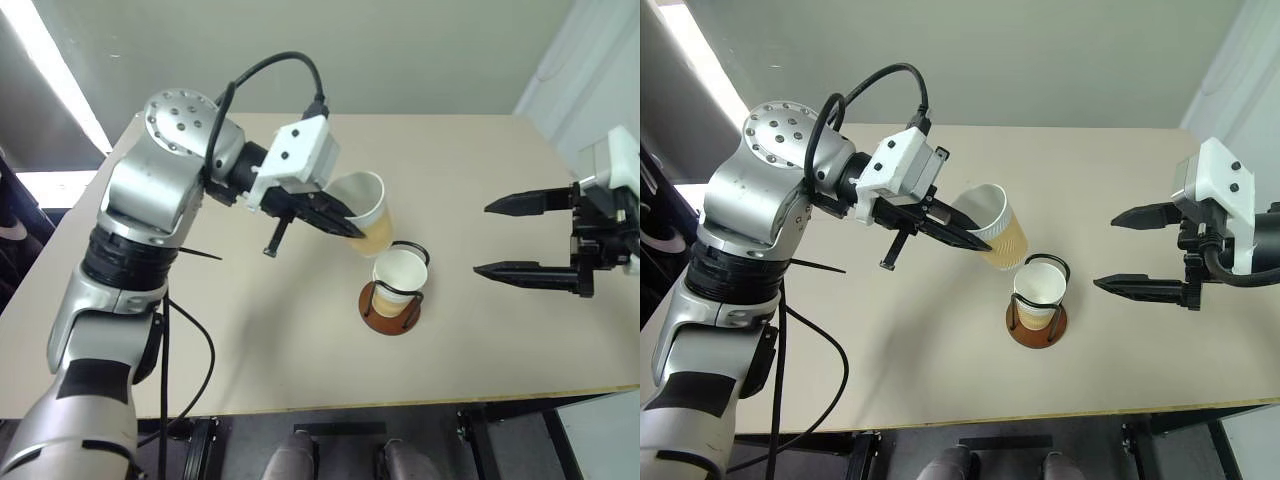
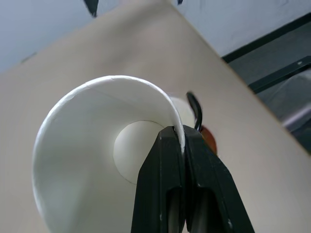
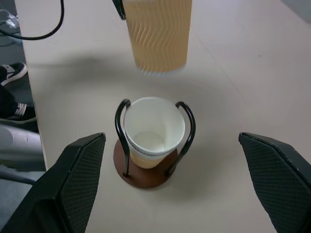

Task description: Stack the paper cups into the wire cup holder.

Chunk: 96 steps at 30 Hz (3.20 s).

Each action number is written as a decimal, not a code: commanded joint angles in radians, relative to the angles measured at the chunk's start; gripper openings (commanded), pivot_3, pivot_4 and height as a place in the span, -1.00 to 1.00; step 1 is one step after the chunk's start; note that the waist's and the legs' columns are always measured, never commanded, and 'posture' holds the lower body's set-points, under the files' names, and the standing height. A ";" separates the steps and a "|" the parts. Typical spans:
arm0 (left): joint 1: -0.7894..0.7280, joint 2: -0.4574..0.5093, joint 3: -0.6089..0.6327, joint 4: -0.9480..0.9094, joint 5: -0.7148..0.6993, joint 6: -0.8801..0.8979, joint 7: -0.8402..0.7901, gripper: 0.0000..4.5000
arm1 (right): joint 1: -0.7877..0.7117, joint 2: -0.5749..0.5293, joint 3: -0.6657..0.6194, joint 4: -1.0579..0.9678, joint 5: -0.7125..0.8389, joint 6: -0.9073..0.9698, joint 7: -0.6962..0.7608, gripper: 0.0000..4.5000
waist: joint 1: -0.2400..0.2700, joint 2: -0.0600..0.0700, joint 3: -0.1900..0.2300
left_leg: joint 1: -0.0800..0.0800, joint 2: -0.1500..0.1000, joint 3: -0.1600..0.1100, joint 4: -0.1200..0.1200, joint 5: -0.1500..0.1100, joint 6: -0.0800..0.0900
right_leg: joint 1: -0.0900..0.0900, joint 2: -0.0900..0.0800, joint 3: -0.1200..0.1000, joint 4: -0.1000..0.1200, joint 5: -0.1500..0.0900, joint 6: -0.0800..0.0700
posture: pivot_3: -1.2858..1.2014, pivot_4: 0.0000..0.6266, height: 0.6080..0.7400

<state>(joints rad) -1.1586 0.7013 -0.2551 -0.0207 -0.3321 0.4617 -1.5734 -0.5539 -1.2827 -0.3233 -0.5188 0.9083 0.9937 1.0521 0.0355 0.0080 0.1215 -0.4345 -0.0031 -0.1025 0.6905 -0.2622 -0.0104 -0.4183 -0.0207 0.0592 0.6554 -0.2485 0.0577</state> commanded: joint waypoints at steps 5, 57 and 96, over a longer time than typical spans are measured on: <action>-0.078 -0.032 -0.043 0.051 -0.029 -0.025 -0.041 -0.98 | -0.091 -0.050 -0.168 -0.030 0.172 0.089 -0.095 1.00 | 0.004 0.000 0.000 | 0.000 0.000 0.000 0.002 -0.001 0.001 | 0.001 0.000 0.000 -0.001 0.000 0.001 | 0.03 -0.52 1.00; -0.121 -0.272 -0.256 0.390 0.087 -0.262 -0.013 -0.29 | 0.018 -0.099 -0.279 -0.066 0.306 0.100 -0.277 1.00 | 0.018 0.000 0.000 | -0.002 -0.001 0.002 0.009 -0.004 0.006 | 0.002 -0.001 0.002 0.002 -0.002 0.006 | 0.03 -0.52 1.00; 0.536 -0.252 0.559 0.250 0.062 0.012 1.160 0.98 | 0.003 0.727 -0.016 0.730 -0.363 -0.499 -0.723 1.00 | -0.005 0.001 0.000 | 0.017 -0.002 0.006 0.008 -0.002 0.006 | 0.013 0.000 0.005 0.007 -0.001 0.005 | 0.03 -0.52 1.00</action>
<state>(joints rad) -0.6335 0.4576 0.2742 0.2252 -0.2865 0.5357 -0.4739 -0.5115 -0.5713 -0.2642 0.1975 0.5428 0.5534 0.3895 0.0309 0.0089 0.1217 -0.4173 -0.0047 -0.0967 0.6980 -0.2646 -0.0047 -0.4051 -0.0207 0.0641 0.6617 -0.2495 0.0628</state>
